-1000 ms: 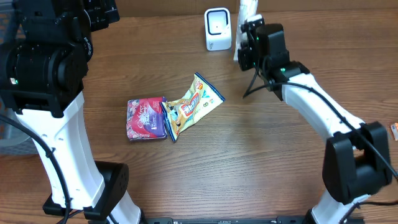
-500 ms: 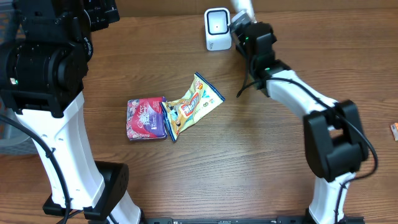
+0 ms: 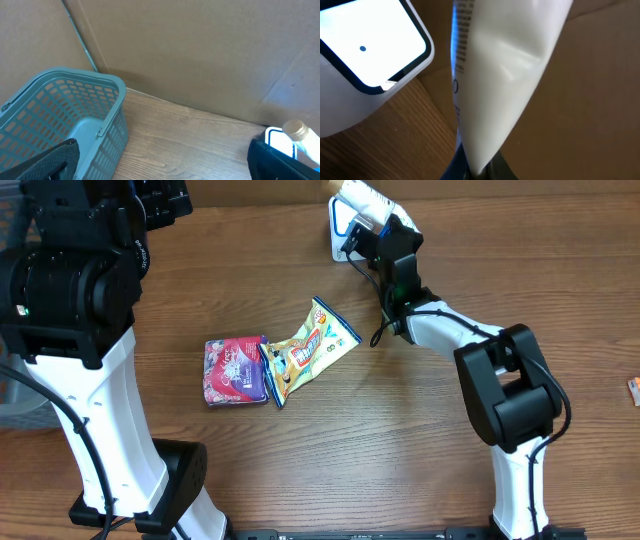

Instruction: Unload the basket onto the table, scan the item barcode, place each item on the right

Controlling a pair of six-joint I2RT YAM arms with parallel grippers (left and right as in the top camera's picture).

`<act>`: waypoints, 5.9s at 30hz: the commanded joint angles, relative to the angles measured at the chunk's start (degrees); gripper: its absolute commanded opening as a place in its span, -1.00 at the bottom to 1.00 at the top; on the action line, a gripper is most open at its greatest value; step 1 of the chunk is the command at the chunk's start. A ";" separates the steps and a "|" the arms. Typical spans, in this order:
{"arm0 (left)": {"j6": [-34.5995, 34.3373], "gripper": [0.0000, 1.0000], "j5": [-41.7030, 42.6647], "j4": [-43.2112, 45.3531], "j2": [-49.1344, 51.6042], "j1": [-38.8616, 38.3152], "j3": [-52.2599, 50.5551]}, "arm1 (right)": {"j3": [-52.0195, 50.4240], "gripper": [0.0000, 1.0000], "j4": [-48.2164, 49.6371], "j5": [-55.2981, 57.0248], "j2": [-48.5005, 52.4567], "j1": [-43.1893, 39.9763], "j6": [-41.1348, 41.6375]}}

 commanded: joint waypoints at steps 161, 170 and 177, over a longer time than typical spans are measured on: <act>0.92 1.00 -0.70 0.09 0.83 0.57 0.11 | 9.62 -0.92 -68.30 -46.45 -5.79 11.63 113.48; 0.92 1.00 -0.70 0.09 0.83 0.57 0.11 | 9.68 -0.93 -84.54 -82.03 -14.45 0.76 110.18; 0.92 1.00 -0.70 0.09 0.83 0.57 0.11 | 9.53 -0.93 -104.72 -87.45 -14.43 -5.46 113.48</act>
